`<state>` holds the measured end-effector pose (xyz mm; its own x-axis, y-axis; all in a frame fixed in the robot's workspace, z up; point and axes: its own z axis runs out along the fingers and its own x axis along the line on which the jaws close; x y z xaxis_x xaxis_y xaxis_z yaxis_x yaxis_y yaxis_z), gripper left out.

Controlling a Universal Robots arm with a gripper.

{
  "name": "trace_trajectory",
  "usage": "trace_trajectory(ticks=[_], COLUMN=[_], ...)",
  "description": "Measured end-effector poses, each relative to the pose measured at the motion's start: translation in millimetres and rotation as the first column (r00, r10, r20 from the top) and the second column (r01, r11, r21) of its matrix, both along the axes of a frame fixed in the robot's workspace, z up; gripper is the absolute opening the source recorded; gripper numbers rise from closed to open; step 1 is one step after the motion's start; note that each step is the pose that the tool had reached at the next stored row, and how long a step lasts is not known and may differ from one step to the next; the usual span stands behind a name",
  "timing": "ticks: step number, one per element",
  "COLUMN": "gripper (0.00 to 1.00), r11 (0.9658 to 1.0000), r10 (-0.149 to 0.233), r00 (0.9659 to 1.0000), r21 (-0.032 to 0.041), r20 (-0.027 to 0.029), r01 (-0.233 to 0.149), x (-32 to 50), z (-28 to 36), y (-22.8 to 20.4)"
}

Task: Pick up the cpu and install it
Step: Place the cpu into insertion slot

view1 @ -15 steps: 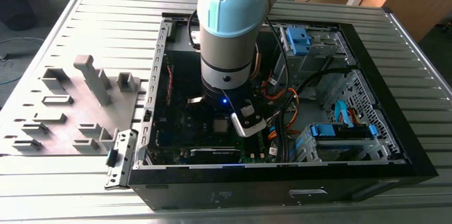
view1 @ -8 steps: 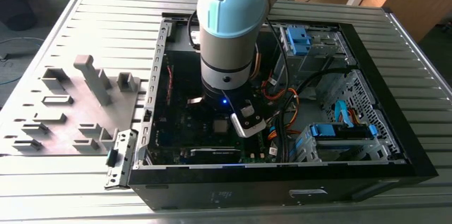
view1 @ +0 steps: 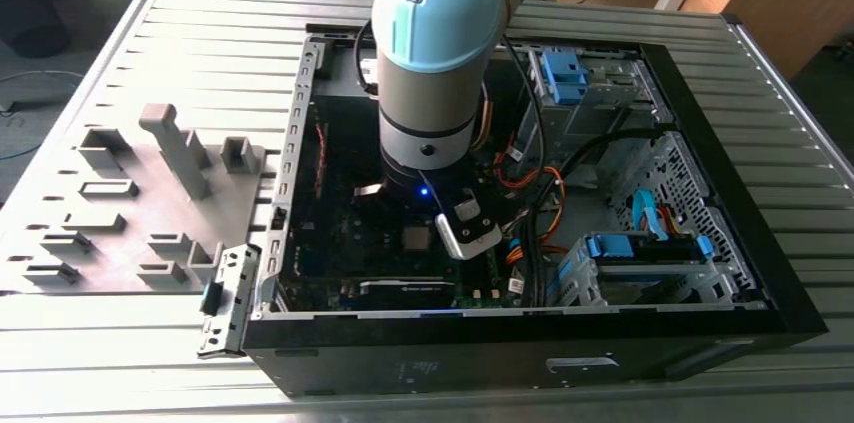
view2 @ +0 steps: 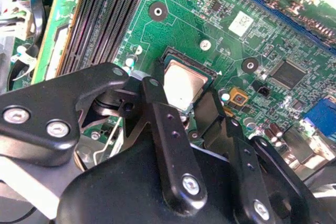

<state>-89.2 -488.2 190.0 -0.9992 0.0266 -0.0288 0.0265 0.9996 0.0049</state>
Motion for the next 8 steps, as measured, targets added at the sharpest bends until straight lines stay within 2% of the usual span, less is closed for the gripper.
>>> trace_trajectory(ticks=[8], gripper=[0.47], r11=[1.0000], r10=[0.000], r00=[1.0000], r21=[0.0001], r20=[0.0000], r01=[0.000], x=[-0.3], z=[1.2], y=[0.0])
